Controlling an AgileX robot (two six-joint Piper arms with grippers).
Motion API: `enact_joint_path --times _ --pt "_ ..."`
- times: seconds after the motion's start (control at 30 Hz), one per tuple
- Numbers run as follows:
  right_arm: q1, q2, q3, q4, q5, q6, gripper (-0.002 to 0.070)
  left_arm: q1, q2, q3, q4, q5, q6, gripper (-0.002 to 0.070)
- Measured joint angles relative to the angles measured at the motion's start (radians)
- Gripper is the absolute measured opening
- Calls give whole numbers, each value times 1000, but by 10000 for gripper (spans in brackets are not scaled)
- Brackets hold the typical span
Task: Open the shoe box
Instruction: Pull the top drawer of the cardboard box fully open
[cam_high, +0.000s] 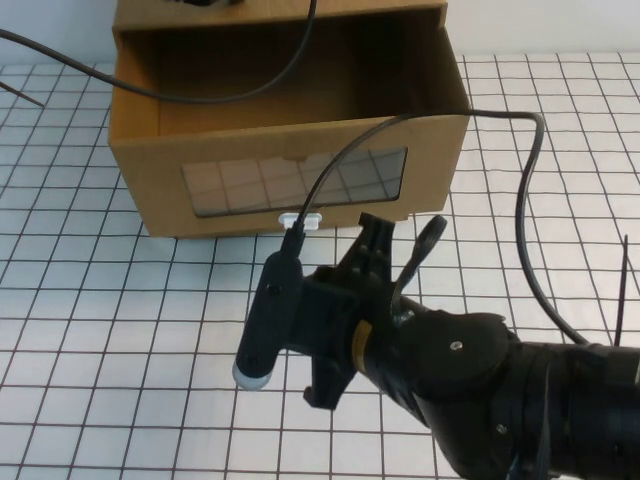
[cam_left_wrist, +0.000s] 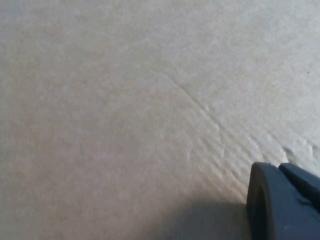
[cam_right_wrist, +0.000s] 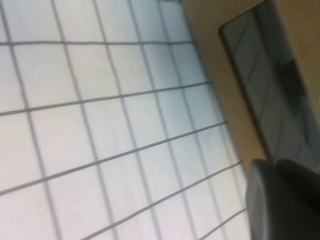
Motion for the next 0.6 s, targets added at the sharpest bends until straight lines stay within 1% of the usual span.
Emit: enact_joint_path --times 0.1,0.2,0.27,0.33,0.37,0.43,0.6 --pt "0 -2 0 -108 12 61 48 0 0 0 0 4 0 -2" --pt "0 -2 0 -201 12 108 145 0 0 -2 0 9 0 -2" --pt "0 -2 0 -228 12 118 227 0 0 -2 0 13 0 -2" --pt "0 -2 -4 -236 12 120 279 0 0 -2 0 17 0 -2" --pt "-2 -2 -11 -238 12 120 293 0 0 -2 0 17 0 -2" --pt "-10 -2 -26 -241 8 120 298 0 0 -2 0 21 2 -2" --pt "-54 20 -62 -246 6 88 274 0 0 -4 0 42 6 -2"
